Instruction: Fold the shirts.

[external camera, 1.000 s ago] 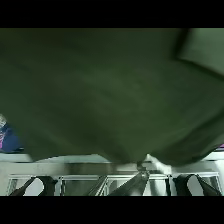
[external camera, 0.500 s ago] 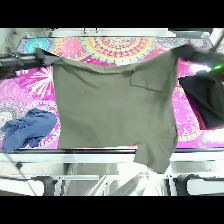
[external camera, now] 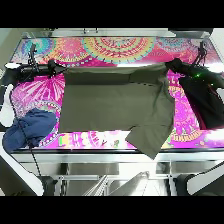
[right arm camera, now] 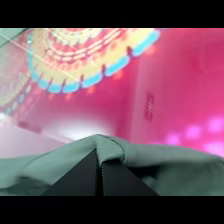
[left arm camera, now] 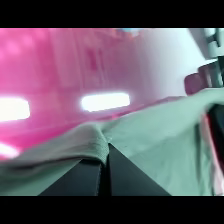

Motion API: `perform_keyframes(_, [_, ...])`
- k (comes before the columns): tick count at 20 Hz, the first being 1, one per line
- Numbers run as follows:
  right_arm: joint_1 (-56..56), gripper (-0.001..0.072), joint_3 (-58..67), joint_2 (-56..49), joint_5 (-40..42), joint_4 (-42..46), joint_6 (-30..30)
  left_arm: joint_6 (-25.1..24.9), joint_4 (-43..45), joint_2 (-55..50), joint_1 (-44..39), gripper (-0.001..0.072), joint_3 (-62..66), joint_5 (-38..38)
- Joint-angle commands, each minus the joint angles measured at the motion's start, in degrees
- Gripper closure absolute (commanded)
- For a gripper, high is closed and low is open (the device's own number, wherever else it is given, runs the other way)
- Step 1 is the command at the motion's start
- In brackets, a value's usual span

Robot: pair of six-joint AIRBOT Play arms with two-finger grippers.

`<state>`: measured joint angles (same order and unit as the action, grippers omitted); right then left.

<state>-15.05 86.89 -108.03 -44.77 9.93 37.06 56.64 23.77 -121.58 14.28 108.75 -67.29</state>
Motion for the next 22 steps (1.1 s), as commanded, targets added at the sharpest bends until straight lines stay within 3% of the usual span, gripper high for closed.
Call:
perform_keyframes(1, [-2.23,0.0694,0.55,-1.44,-1.05,6.64,4.57,4.15,7.26,-3.76,0.68,0.0692,4.92,-0.04])
perform_keyframes(9, [-2.03,0.0694,0.55,-5.22,-4.26,11.43,5.03,3.21,8.63,-5.79,-0.20,0.0692,6.32,0.96])
perform_keyframes(13, [-1.99,0.0694,0.55,-5.86,-5.01,19.15,7.98,3.26,16.28,-5.79,-2.32,0.0692,6.32,1.73])
perform_keyframes(17, [-1.90,0.0692,0.57,-5.86,-5.62,20.52,7.98,3.37,21.79,-5.70,-4.28,0.0690,6.36,1.68])
perform_keyframes(18, [-1.86,0.0650,0.57,-5.81,-5.66,20.50,7.98,3.39,21.75,-5.53,-4.26,0.0675,6.43,1.51])
perform_keyframes(19, [-1.88,0.0531,0.57,-5.73,-5.68,20.50,7.98,3.41,21.79,-5.11,-4.24,0.0459,6.40,1.46])
perform_keyframes(20, [-1.97,0.0454,0.57,-5.40,-5.86,20.55,7.98,3.43,21.75,-4.39,-3.78,0.0383,6.40,1.38])
perform_keyframes(22, [-2.64,0.0444,0.57,-3.72,-6.32,20.96,8.00,3.52,21.68,-2.12,-2.62,0.0383,6.49,0.63])
